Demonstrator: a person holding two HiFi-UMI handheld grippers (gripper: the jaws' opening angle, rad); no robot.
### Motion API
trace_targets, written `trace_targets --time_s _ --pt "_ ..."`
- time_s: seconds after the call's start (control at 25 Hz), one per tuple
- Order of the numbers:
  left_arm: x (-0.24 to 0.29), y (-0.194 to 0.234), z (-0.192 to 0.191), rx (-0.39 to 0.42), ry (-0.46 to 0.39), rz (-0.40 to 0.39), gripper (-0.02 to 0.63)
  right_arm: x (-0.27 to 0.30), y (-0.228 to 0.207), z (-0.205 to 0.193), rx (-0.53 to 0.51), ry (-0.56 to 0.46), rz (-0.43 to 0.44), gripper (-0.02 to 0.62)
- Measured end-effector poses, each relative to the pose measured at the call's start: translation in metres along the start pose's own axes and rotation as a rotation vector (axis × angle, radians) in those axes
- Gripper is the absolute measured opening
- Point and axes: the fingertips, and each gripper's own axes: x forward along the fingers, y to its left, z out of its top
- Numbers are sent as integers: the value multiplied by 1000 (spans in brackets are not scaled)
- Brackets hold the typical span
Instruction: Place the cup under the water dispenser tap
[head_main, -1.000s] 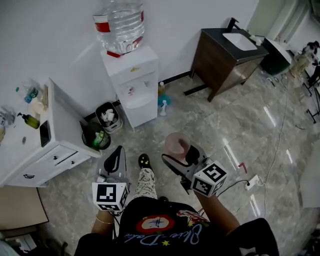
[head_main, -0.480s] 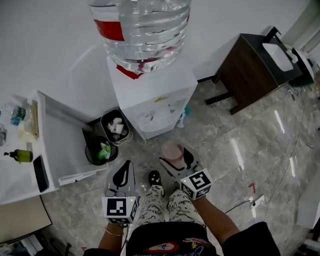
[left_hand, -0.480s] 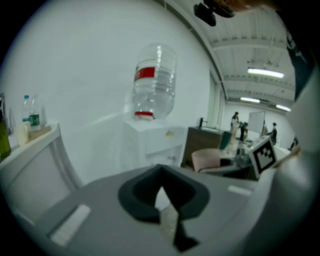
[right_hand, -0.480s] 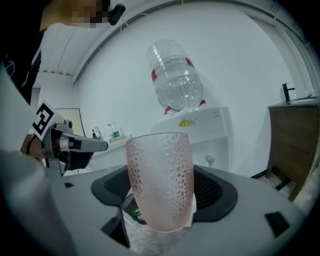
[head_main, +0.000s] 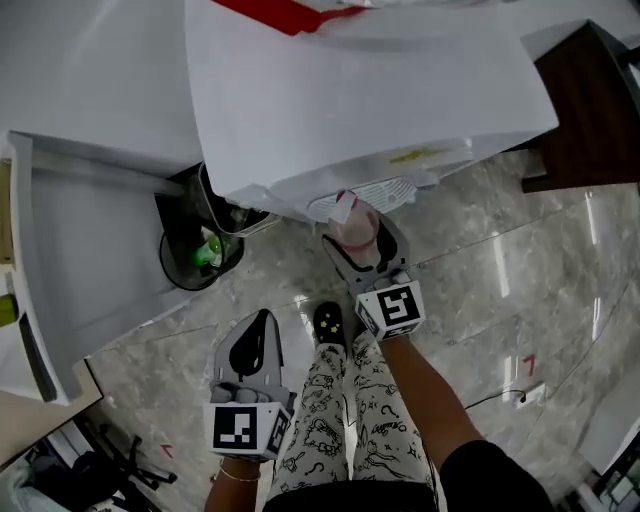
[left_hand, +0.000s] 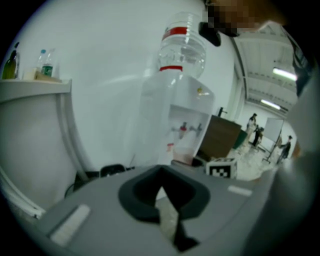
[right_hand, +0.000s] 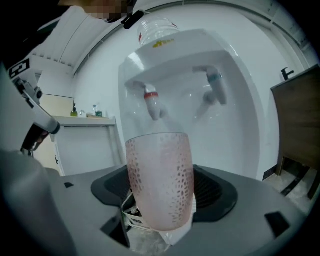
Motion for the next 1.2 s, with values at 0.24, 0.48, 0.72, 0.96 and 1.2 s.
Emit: trace_targets --time_s 0.24,0.48,0.72,0.96,1.2 --pt "10 23 -37 -25 46 24 1 39 -13 -21 -42 -72 -98 357" --pt "12 26 -33 -36 15 13 2 53 -20 -31 -39 -114 -155 357" --pt "19 19 -22 -14 -32 -9 2 59 -16 -37 -72 -12 -109 357" --pt "21 8 -10 -29 -43 -32 2 61 -14 -54 -36 143 6 357" --pt "14 2 0 -7 -38 -29 2 17 -15 -73 78 231 -10 364"
